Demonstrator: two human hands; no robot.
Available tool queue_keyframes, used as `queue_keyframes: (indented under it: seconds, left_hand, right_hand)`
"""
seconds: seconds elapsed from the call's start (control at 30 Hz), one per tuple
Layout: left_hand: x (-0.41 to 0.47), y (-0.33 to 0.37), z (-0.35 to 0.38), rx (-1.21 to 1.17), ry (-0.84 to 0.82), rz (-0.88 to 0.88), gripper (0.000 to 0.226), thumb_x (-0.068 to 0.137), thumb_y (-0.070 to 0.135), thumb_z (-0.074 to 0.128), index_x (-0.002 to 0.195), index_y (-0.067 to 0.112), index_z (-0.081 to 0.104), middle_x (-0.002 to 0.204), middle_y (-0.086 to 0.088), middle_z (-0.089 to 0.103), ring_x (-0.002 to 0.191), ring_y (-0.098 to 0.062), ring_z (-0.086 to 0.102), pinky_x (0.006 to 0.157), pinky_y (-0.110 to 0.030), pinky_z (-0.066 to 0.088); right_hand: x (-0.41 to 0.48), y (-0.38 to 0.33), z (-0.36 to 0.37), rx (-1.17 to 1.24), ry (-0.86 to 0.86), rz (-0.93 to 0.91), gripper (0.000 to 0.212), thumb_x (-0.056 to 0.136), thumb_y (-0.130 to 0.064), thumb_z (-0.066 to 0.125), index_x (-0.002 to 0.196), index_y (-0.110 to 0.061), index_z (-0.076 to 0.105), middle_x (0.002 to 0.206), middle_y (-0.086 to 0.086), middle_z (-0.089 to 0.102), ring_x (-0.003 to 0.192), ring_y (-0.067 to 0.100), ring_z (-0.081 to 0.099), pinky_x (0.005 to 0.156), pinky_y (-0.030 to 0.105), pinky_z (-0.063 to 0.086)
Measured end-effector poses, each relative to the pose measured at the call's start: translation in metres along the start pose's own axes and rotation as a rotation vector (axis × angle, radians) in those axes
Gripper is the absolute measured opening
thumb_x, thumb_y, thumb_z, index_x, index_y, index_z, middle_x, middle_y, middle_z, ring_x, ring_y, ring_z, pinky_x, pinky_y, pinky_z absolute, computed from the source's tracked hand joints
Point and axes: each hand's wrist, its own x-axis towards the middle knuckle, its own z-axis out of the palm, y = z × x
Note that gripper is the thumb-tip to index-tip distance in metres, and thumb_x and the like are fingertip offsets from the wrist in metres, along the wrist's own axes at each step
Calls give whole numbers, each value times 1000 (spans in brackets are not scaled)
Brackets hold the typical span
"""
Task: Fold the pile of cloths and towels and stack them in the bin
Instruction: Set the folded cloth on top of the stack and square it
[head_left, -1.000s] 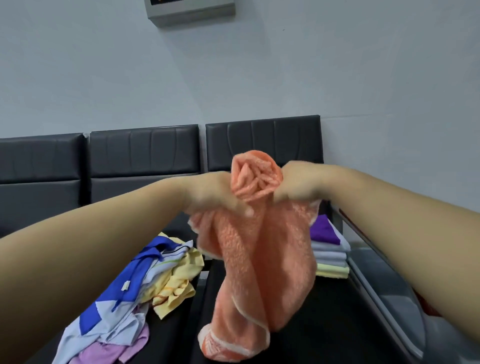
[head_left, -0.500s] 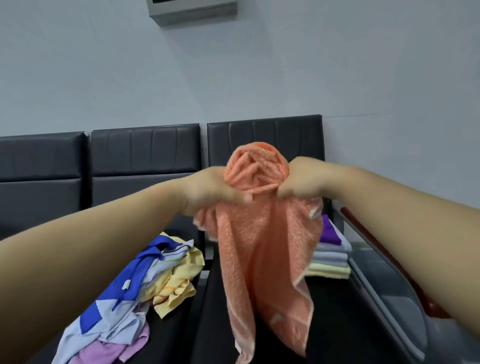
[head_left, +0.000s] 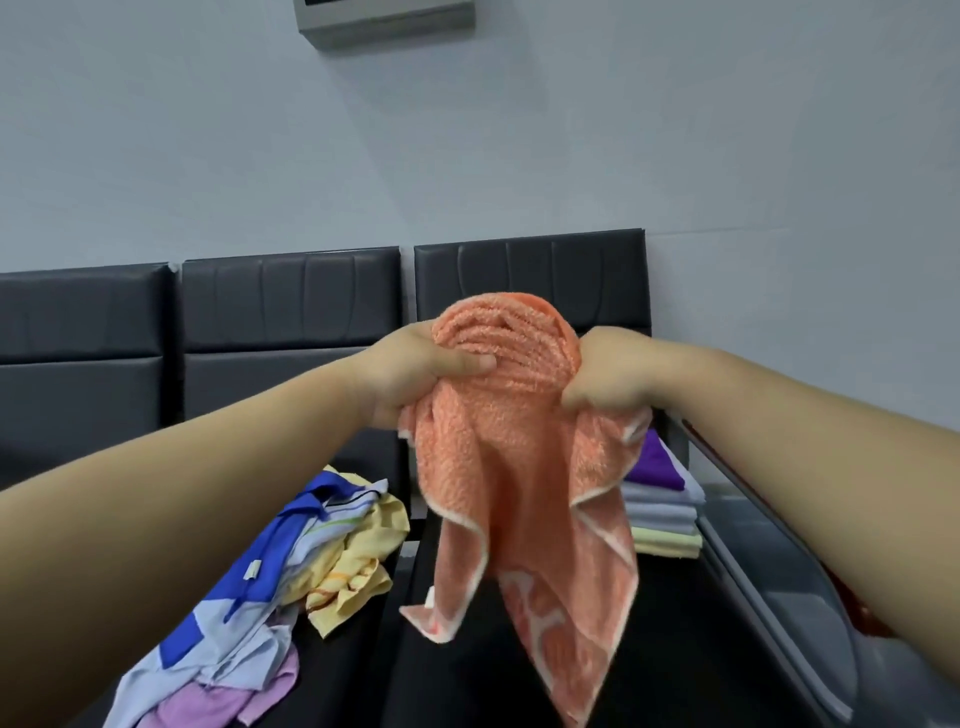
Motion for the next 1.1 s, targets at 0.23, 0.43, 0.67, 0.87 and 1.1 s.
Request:
queue_keyframes:
  seconds: [0.23, 0.43, 0.67, 0.87, 1.1]
  left_hand:
    - [-3, 0, -10, 1208, 98, -35, 20, 78, 33, 82, 77, 21, 66, 73, 6, 69, 72, -15, 65, 66, -26, 50]
    - [0, -15, -11, 181, 187, 62, 22, 93, -7, 64, 109, 6, 69, 85, -6, 77, 75, -20, 75, 61, -31, 62]
    - [15, -42, -24, 354, 40, 35, 49, 72, 13, 92, 117, 18, 72, 112, -2, 77, 106, -23, 73, 92, -38, 57]
    - [40, -52, -37, 1308, 42, -56, 39, 68, 26, 86, 99, 30, 63, 95, 10, 69, 89, -17, 65, 76, -30, 50]
    - [70, -44, -59, 1346, 375, 69, 24, 82, 23, 69, 100, 25, 54, 88, 4, 63, 77, -20, 60, 56, -34, 42]
  right_hand:
    - [-3, 5, 2, 529, -237, -53, 28, 86, -7, 82, 113, -8, 74, 100, 9, 81, 92, 29, 79, 92, 47, 61]
    - [6, 16, 19, 171, -264, -59, 34, 71, -22, 94, 100, -19, 78, 92, -4, 81, 87, 19, 78, 92, 44, 62]
    - [31, 24, 31, -118, -262, -5, 36, 66, -33, 95, 92, -24, 72, 94, -3, 75, 87, 22, 73, 85, 43, 63]
    - [62, 30, 58, -170, -116, -2, 18, 77, -23, 84, 84, -16, 69, 84, 5, 71, 80, 28, 71, 73, 41, 63]
    - [110, 28, 61, -194, 370, -40, 17, 94, -35, 52, 82, -28, 63, 81, -5, 63, 75, 27, 62, 62, 36, 50]
